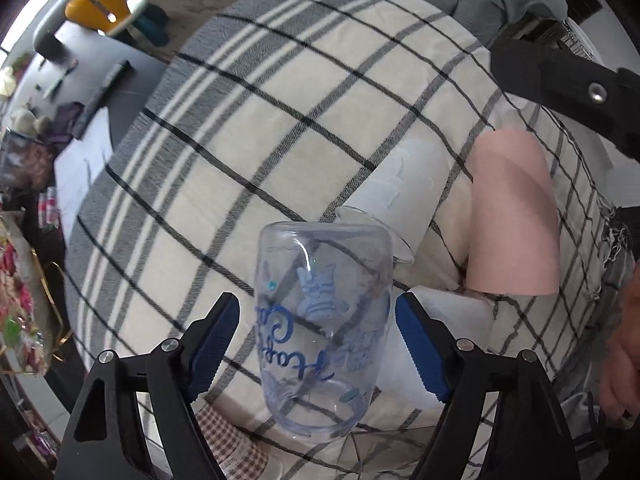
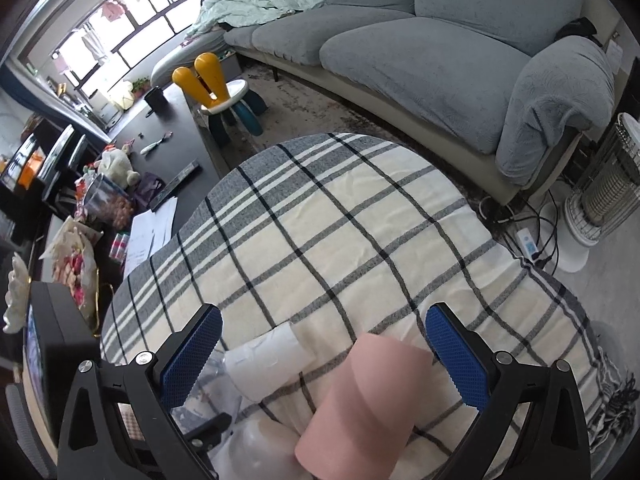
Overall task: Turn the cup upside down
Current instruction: 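Reach the left tool to the clear printed cup lying on its side and grasp it, then lift the clear cup with the left tool and stand it upright on the table, then move the right tool to the upright clear cup and grasp it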
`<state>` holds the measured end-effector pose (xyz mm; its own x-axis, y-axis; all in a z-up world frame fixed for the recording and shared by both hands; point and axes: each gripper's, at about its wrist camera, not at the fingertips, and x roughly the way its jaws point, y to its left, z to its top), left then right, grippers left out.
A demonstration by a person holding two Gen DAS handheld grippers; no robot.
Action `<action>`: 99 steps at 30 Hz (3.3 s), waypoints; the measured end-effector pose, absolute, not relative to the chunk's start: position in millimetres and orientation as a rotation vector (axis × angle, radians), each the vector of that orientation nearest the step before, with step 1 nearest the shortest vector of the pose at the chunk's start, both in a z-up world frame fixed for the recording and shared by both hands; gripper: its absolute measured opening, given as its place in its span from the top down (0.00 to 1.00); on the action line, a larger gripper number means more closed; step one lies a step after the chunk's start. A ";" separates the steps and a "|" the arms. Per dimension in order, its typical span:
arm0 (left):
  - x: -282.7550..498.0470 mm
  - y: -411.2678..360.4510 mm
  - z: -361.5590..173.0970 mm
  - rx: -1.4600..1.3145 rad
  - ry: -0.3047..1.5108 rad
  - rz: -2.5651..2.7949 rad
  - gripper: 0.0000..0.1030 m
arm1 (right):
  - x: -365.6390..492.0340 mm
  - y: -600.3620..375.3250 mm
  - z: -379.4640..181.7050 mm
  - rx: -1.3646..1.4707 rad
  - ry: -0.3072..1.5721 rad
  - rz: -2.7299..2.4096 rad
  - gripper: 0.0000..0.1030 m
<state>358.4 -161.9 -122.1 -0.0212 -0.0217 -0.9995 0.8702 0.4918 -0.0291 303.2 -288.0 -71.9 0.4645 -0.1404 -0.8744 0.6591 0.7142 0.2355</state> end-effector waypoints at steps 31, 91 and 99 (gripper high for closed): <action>364.4 -116.7 -64.3 0.488 1.405 -0.615 0.31 | 271.6 -291.0 -41.0 0.620 0.924 -0.477 0.01; 96.3 -155.7 -65.7 0.043 1.333 -0.279 0.14 | 84.4 -375.3 -47.6 0.314 1.149 -0.308 0.01; 90.1 -113.5 -28.8 0.043 1.114 -0.211 0.11 | 92.7 -330.2 -45.8 0.262 1.221 -0.219 0.01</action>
